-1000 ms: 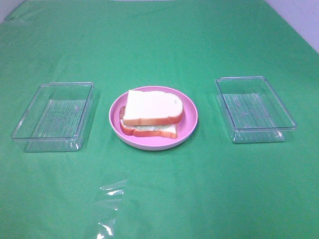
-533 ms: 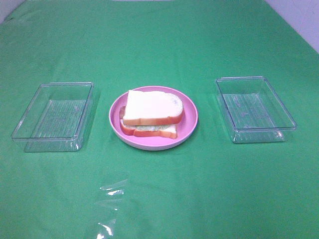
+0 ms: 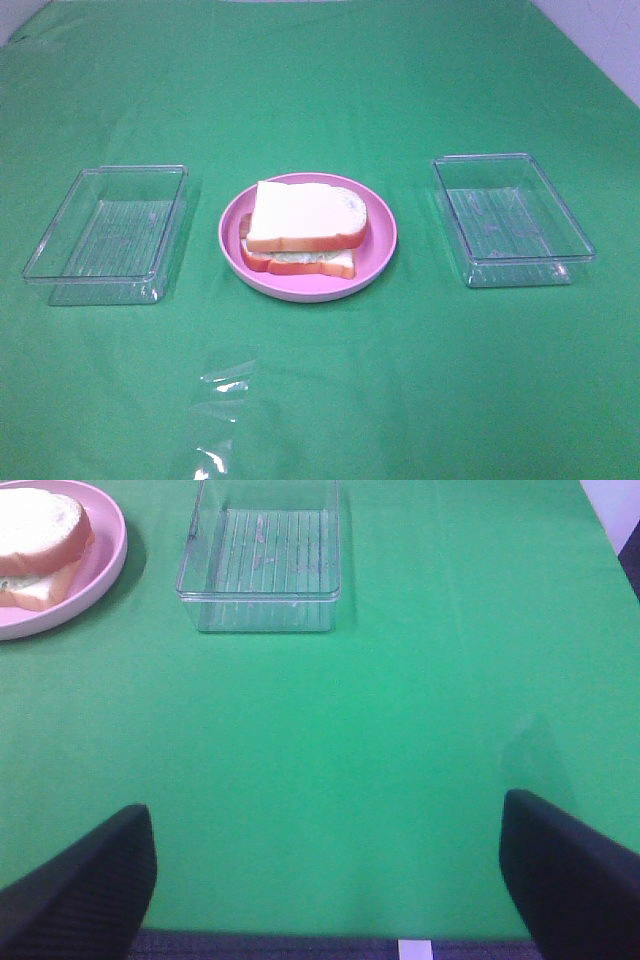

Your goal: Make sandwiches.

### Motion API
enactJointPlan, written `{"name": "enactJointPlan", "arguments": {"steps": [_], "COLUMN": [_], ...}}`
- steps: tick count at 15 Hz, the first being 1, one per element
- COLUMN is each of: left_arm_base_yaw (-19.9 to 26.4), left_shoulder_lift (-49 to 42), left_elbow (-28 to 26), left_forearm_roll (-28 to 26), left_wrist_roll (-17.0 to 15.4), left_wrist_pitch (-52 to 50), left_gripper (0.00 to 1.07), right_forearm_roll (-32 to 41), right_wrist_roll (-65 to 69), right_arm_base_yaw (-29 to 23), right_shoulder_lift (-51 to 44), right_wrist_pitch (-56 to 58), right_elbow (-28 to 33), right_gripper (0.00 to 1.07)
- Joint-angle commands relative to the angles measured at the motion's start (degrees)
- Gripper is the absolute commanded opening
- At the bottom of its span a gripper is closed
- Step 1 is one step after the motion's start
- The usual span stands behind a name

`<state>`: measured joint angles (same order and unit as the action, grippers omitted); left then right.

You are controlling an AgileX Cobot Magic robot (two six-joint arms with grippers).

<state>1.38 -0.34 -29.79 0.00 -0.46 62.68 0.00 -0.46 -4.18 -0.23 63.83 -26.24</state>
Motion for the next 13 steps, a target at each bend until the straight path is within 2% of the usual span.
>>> {"name": "enactJointPlan", "arguments": {"steps": [1, 13], "left_arm_base_yaw": [0.0, 0.0], "left_shoulder_lift": [-0.74, -0.74], "left_elbow": [0.17, 0.17], "left_forearm_roll": [0.34, 0.34], "left_wrist_roll": [0.0, 0.0], "left_wrist_pitch": [-0.92, -0.92], "left_gripper": [1.01, 1.01], "right_forearm_roll": [0.0, 0.0], "right_wrist_roll": [-0.69, -0.69], "right_arm_base_yaw": [-0.06, 0.06], "right_shoulder_lift": [-1.6, -1.6], "right_wrist_pitch": [-0.74, -0.74], "right_elbow": [0.29, 0.29], "right_gripper": [0.9, 0.9]}}
